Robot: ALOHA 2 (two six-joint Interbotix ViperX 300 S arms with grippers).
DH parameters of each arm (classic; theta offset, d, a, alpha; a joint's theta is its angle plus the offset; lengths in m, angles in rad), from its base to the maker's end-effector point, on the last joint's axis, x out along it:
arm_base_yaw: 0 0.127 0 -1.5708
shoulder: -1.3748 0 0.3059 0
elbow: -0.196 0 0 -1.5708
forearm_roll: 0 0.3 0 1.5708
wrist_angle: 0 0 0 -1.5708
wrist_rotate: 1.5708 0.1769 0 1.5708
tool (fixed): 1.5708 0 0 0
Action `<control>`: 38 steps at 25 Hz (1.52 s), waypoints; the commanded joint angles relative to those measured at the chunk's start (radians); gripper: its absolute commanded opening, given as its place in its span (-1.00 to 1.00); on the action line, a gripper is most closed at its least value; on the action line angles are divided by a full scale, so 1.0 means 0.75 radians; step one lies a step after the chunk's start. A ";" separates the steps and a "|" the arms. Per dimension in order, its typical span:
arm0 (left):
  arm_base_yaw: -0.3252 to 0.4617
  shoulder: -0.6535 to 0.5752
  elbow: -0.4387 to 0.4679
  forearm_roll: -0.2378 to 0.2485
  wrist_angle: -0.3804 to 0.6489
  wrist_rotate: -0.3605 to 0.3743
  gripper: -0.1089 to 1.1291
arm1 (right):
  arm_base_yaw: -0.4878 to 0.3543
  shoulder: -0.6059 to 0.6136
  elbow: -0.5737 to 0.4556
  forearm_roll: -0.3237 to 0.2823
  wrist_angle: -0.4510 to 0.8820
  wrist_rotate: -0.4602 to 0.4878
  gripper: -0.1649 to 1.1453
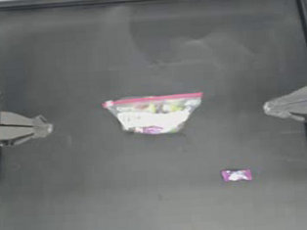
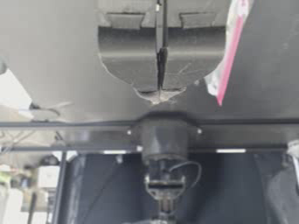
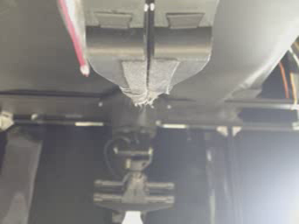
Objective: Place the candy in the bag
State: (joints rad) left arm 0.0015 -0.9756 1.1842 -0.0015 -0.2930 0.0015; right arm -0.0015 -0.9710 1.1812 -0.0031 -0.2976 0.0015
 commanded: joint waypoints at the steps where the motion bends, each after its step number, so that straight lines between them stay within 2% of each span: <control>1: -0.016 0.010 -0.016 0.008 0.000 0.020 -0.88 | -0.004 0.008 -0.008 0.008 -0.016 0.006 -0.84; 4: -0.018 0.010 -0.016 0.008 0.000 0.025 -0.71 | -0.004 0.008 -0.002 0.008 -0.031 0.006 -0.65; 8: -0.016 0.002 -0.020 0.012 0.002 0.029 -0.69 | -0.004 0.010 -0.002 0.002 -0.033 0.002 -0.59; 10: -0.016 -0.010 -0.016 0.014 0.002 0.029 -0.57 | -0.004 0.008 -0.002 -0.004 -0.033 -0.008 -0.48; 12: -0.018 -0.025 -0.012 0.014 0.004 0.037 -0.31 | -0.004 0.008 -0.002 -0.022 -0.035 -0.010 -0.22; 17: -0.018 -0.043 -0.012 0.012 0.010 0.041 0.69 | -0.004 0.008 -0.002 -0.082 -0.049 0.004 0.67; 19: -0.018 -0.037 -0.016 0.012 0.035 0.043 0.90 | -0.004 0.008 -0.006 -0.084 -0.051 0.004 0.88; 23: -0.008 -0.039 -0.018 0.010 0.076 0.043 0.78 | -0.004 0.008 -0.018 -0.078 -0.043 0.000 0.77; 27: -0.004 -0.037 -0.016 0.008 0.096 0.041 0.78 | -0.004 0.008 -0.061 -0.074 0.025 0.000 0.77; 34: 0.029 -0.033 -0.020 0.004 0.147 0.039 0.78 | -0.110 0.033 -0.284 -0.022 0.446 0.000 0.77; 38: 0.045 -0.029 -0.020 0.004 0.170 0.039 0.78 | -0.162 0.106 -0.415 0.000 0.657 -0.002 0.77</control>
State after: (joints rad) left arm 0.0291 -1.0109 1.1888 0.0015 -0.1657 0.0322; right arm -0.1120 -0.9250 0.9265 -0.0107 0.1488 0.0031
